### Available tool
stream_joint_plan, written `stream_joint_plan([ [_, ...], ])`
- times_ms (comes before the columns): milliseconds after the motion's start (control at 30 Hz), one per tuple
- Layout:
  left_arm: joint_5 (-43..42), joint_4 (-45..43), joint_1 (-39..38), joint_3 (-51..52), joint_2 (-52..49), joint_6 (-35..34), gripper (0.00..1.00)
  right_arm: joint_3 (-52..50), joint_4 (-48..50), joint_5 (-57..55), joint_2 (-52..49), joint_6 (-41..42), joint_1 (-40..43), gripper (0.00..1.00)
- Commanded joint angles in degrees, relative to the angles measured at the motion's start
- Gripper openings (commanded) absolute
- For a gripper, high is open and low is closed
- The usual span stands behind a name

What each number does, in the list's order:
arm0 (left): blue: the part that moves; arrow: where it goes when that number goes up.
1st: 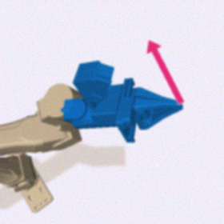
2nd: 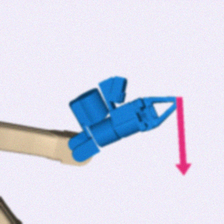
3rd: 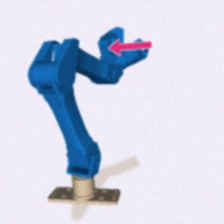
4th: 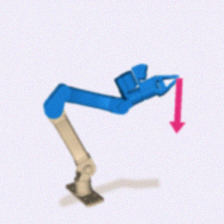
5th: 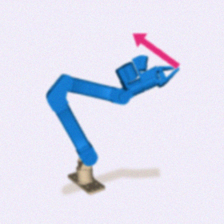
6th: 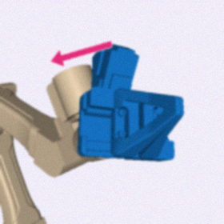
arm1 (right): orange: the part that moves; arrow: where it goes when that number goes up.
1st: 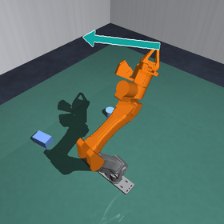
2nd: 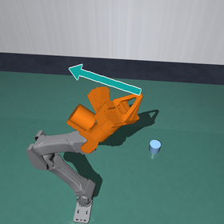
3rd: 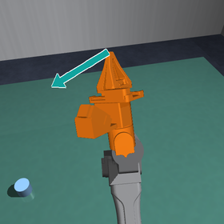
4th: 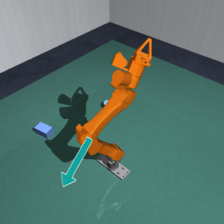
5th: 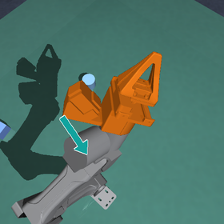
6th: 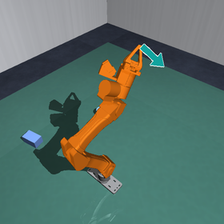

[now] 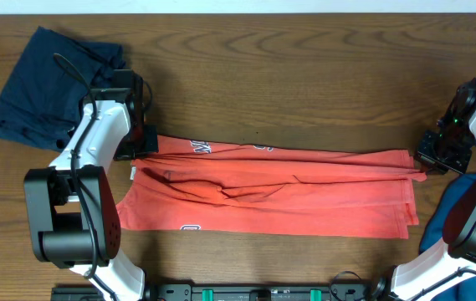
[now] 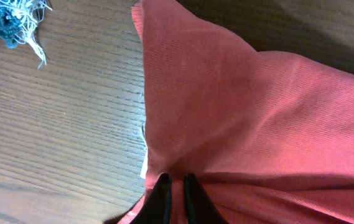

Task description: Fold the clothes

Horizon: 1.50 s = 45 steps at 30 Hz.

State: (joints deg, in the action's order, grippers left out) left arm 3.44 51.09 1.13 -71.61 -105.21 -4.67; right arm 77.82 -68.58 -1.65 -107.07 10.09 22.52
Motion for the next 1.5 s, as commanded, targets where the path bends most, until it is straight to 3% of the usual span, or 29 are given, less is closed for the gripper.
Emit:
stream_joint_plan([
  [0,3.08,0.52,0.57,-0.09,0.42,-0.35,0.08,0.13,0.07,-3.28,1.53,0.59,1.09,0.07],
  [33,3.06,0.52,0.57,-0.09,0.42,-0.35,0.16,0.13,0.09,-3.28,1.53,0.59,1.09,0.16],
  [100,3.06,0.5,0.57,-0.11,0.42,-0.35,0.3,0.13,0.28,-3.28,1.53,0.61,1.09,0.47],
  [167,3.06,0.5,0.57,-0.31,0.42,-0.33,0.35,0.13,1.11,-3.26,1.53,0.83,1.09,0.6],
  [267,2.99,0.57,0.57,-1.11,0.74,-0.33,0.36,0.13,4.0,-1.27,1.53,1.86,1.16,0.65],
  [433,-3.82,0.55,0.55,-3.28,3.41,-0.26,0.39,0.13,9.73,15.1,1.53,-6.56,1.22,0.64],
  [633,-16.63,1.11,0.28,-4.37,11.61,0.11,0.41,0.13,9.03,31.69,1.81,-12.35,1.18,0.52],
  [833,-19.3,4.87,-3.61,-3.26,13.55,0.39,0.39,-0.31,4.48,23.96,1.86,-2.84,1.03,0.45],
  [933,-19.3,3.45,-6.84,1.14,12.96,0.37,0.39,-1.57,5.88,16.06,1.84,1.14,1.03,0.59],
  [1033,-19.28,-0.57,-9.64,6.36,12.13,0.35,0.39,-3.23,9.22,11.43,1.84,2.99,1.05,0.61],
  [1267,-15.47,-10.8,-11.72,17.68,10.84,-1.44,0.36,-9.6,19.89,15.13,1.84,2.95,1.03,0.4],
  [1467,-6.47,-13.66,-11.72,22.51,10.84,-3.04,0.33,-11.45,23.87,15.87,1.84,3.26,1.2,0.09],
])
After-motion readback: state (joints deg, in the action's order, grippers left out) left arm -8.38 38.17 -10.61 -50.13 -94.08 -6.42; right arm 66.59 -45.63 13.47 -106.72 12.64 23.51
